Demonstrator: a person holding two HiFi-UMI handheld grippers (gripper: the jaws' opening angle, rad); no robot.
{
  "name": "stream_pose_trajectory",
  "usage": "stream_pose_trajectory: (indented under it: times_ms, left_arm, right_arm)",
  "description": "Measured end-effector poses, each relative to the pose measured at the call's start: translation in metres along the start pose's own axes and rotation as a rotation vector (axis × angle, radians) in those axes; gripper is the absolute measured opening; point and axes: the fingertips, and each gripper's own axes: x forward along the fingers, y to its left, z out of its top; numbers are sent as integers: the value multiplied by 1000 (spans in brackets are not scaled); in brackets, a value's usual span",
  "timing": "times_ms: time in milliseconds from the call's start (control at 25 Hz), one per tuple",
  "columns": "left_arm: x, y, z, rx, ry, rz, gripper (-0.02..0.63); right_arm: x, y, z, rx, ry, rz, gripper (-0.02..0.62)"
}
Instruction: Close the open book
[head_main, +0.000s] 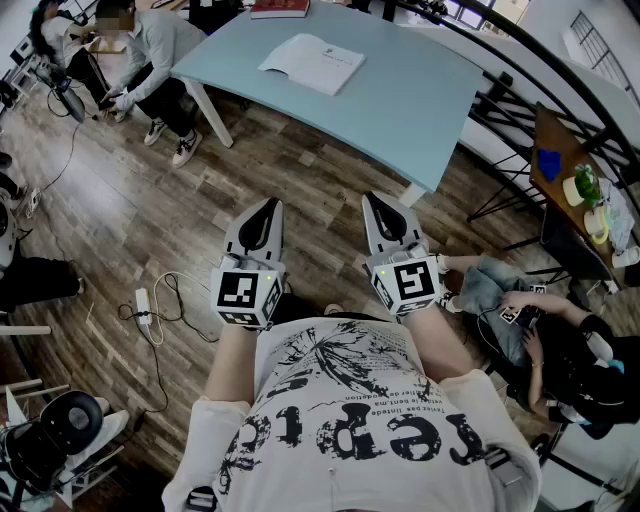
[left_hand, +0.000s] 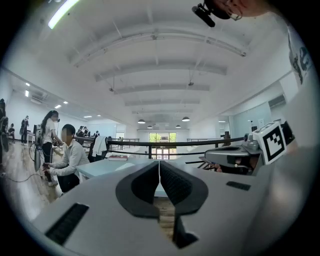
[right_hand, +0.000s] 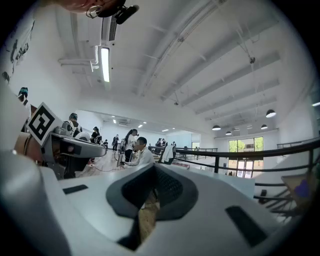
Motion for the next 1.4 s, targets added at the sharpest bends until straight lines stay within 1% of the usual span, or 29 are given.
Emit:
stream_pose_trajectory:
  times_ms: [440, 640, 840, 960, 1120, 1240, 1400]
  left_arm:
    - [15, 3, -5, -14, 16, 13, 21]
    - [34, 7, -14, -20, 40, 21, 21]
    - [62, 22, -14, -15, 47, 13, 21]
    - [85, 46, -11, -8, 44, 4, 21]
    - [130, 94, -10, -6, 41, -24, 21]
    - [171, 136, -10, -14, 43, -74, 21]
    - [232, 195, -2, -17, 59, -167, 21]
  right_arm:
    - [12, -7, -10, 6, 24, 24, 9]
    - [22, -21, -16, 15, 17, 10, 10]
    - [51, -41, -24, 47, 29, -16, 11]
    - [80, -52, -27, 69, 29, -43, 11]
    - [135, -65, -30, 73, 26, -94, 11]
    - [185, -72, -32, 71, 33, -149, 11]
    - [257, -80, -32, 87, 58, -238, 11]
